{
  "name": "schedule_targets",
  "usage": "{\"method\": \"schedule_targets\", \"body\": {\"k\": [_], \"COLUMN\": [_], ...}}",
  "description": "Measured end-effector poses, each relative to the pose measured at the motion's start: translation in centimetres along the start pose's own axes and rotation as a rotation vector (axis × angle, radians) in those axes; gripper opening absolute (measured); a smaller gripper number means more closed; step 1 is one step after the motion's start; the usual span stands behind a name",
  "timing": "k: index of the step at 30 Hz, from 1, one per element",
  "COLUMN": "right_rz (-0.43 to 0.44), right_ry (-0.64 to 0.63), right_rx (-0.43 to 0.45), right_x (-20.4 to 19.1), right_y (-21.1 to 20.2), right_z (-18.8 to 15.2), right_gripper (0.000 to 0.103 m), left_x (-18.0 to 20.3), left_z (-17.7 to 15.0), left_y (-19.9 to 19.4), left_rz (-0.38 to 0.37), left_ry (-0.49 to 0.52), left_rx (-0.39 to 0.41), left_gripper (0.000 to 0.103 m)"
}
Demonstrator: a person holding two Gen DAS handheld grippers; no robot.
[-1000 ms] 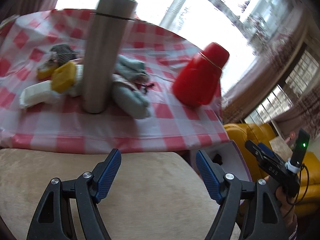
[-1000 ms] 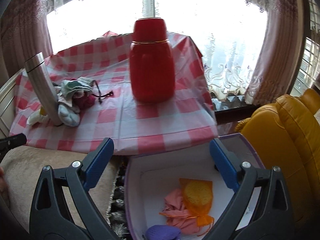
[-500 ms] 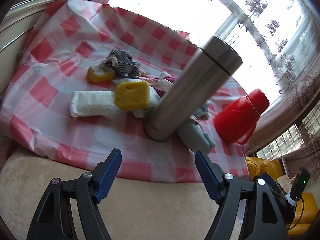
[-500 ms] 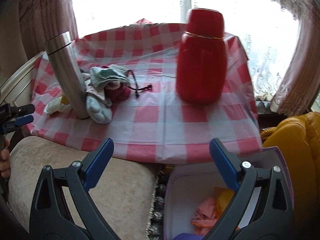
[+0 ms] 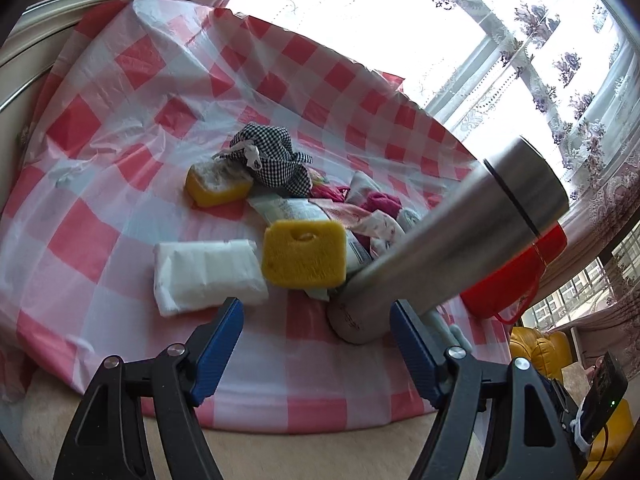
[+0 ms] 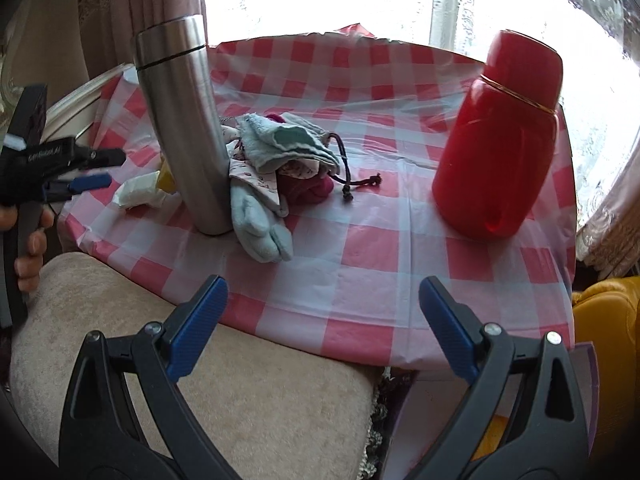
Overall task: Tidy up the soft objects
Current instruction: 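Move both open tools back over the table items, then grasp the yellow sponge with the left tool while the right tool grasps the light blue sock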
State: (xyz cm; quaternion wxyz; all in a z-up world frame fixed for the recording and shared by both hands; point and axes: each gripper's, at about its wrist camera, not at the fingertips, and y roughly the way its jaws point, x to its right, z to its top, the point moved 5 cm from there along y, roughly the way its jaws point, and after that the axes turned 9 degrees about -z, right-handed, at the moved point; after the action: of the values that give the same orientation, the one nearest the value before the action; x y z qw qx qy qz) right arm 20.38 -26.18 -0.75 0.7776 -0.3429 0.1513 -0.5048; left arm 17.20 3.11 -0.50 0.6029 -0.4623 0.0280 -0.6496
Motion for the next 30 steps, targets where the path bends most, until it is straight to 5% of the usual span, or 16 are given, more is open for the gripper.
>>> {"method": "schedule_targets", "body": {"k": [15,25,30], "right_rz": [-0.006,0.010,0.027], "right_ry": [-0.148,-0.202,-0.188], "right_rx": [0.020,0.001,-0.026], "right_x": [-4.4,-6.6,-6.7], "right_y": [3.2,6.3,7.8], "right_z": [2.6,3.4,3.8], "right_gripper": [0.097,0.097,0.084], "left_x": [-2.2,-2.8,-2.5], "left_z": [4.1,4.4,4.2], "left_y": [5.8,8.1,9.0], "left_rz": [-0.106,-0.104,-0.099], "left_ry": [-0.062,-0.057,-0.026], "left_rx": [-0.093,-0.137,-0.159], "left_gripper": [0.077,0.077,0.077]}}
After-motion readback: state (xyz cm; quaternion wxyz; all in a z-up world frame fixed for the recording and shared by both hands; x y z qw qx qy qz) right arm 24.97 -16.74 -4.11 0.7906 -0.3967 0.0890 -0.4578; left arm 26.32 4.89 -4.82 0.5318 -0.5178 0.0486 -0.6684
